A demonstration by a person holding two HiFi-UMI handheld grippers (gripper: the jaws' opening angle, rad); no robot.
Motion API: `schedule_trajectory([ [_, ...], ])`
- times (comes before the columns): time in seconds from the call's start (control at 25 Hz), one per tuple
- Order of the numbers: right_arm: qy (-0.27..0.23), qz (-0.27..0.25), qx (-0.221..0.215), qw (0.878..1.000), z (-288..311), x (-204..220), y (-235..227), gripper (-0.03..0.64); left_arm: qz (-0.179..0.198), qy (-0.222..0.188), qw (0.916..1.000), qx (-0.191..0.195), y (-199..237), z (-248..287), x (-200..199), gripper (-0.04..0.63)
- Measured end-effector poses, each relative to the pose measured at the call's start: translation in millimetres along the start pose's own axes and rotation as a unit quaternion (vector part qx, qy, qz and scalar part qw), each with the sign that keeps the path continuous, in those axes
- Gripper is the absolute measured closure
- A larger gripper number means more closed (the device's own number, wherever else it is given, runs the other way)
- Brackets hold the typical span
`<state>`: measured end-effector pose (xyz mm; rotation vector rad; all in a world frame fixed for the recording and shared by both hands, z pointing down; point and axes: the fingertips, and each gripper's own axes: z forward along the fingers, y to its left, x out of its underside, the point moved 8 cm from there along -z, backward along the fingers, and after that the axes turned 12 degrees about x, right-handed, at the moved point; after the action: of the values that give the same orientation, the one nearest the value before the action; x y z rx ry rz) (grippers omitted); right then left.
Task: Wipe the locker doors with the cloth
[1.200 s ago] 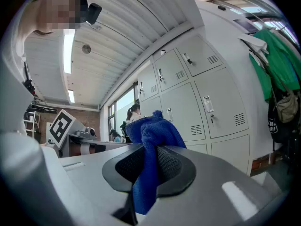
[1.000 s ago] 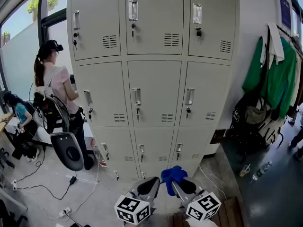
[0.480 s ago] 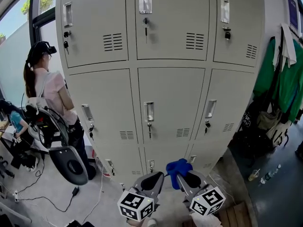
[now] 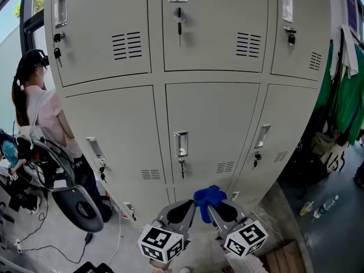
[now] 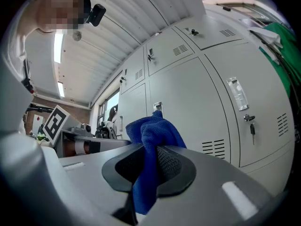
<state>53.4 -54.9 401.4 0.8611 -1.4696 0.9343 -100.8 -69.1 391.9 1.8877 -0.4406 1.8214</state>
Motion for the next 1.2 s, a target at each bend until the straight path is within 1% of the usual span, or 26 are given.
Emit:
schedule_trajectory([
  [0.16, -0.006, -0.004, -0.015, 1.0, 17, -7, -3, 0.56, 0.0, -0.004, 1.0, 0.003, 15, 10, -4, 0.589],
  [0.28, -0.004, -0.007, -0.027, 1.0, 26, -11, -5, 0.56, -0.003, -0.003, 1.0, -0.003, 23, 15, -7, 0.588],
  [0.4, -0.007, -0.011, -0.034, 0.999, 38, -19, -9, 0.56, 0.003, -0.008, 0.9999, -0.01, 30, 18, -17, 0.589],
  [0.48, -0.016, -0.015, -0.04, 0.999, 48, -27, -11, 0.56, 0.007, -0.016, 0.9997, -0.016, 37, 19, -26, 0.588],
  [0.6, -0.04, -0.025, -0.05, 0.998, 67, -46, -10, 0.56, 0.017, -0.041, 0.9987, -0.026, 49, 22, -45, 0.588],
  [0.8, -0.088, -0.046, -0.058, 0.993, 96, -83, -4, 0.56, 0.05, -0.078, 0.995, -0.037, 66, 25, -83, 0.588],
  [0.96, -0.133, -0.064, -0.065, 0.987, 120, -120, -1, 0.56, 0.087, -0.114, 0.9887, -0.044, 74, 24, -119, 0.589],
  [1.08, -0.165, -0.078, -0.059, 0.981, 132, -147, 2, 0.56, 0.114, -0.13, 0.9839, -0.046, 80, 24, -143, 0.589],
  [1.2, -0.182, -0.085, -0.06, 0.978, 140, -170, 5, 0.56, 0.131, -0.144, 0.9797, -0.048, 84, 23, -162, 0.589],
])
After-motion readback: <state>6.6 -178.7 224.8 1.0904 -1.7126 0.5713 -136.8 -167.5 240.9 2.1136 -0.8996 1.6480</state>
